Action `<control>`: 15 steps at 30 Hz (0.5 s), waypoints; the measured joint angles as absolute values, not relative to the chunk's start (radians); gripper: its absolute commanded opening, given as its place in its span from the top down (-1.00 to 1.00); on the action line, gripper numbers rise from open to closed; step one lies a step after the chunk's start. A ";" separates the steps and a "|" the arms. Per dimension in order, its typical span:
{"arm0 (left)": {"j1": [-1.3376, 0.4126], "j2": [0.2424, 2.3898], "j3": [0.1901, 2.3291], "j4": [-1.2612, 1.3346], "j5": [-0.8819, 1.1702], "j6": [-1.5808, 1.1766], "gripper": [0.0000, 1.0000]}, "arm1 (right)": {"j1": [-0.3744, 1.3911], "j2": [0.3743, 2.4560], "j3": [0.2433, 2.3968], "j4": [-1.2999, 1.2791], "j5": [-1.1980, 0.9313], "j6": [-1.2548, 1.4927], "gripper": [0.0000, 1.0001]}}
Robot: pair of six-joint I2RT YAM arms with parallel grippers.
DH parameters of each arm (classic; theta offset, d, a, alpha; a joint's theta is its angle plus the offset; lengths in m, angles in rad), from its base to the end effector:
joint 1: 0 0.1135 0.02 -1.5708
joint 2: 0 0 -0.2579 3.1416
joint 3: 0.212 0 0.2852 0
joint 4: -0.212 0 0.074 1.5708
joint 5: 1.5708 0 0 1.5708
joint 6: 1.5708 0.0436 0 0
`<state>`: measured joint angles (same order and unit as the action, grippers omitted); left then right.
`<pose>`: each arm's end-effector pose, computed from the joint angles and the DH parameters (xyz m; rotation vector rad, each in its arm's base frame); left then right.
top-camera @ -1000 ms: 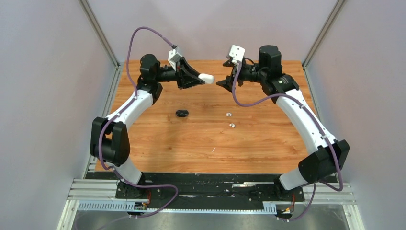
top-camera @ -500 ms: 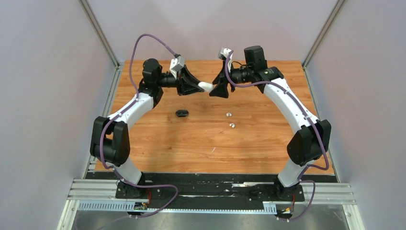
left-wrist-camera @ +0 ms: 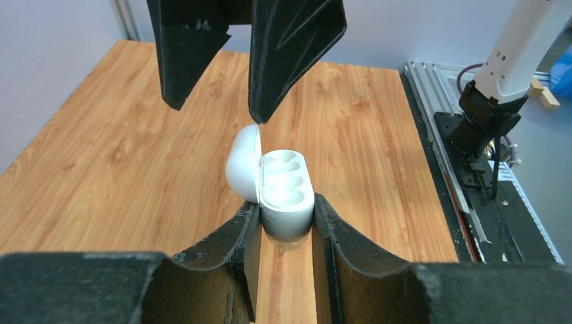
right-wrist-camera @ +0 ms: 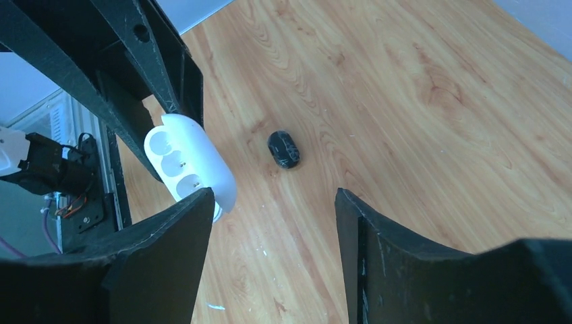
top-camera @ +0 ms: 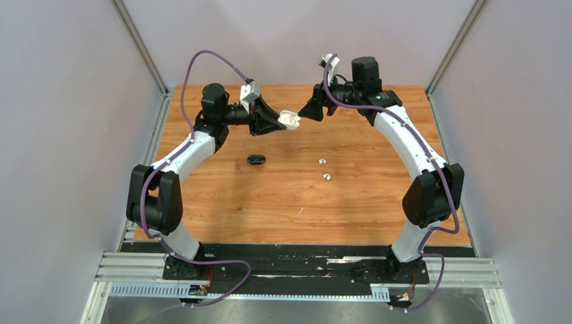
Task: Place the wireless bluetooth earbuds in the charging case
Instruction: Open the charging case.
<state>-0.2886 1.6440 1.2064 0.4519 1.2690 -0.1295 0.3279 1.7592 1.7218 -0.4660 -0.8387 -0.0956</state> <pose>0.3752 -0.1548 0.3082 1.1389 1.2962 -1.2866 0.4057 0.1722 0.3666 -0.9214 1.8171 1.0073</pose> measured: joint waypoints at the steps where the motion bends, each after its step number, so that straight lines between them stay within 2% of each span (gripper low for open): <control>1: -0.288 1.644 1.206 0.443 1.264 -0.123 1.00 | 0.326 1.759 1.722 -0.462 -0.833 -0.092 -0.34; 5: -0.290 1.644 1.206 0.383 1.267 -0.101 1.00 | 0.312 1.758 1.721 -0.436 -0.836 -0.088 -0.39; 15: -0.292 1.644 1.204 0.361 1.256 -0.171 1.00 | 0.295 1.676 1.649 -0.437 -1.045 -0.170 -0.48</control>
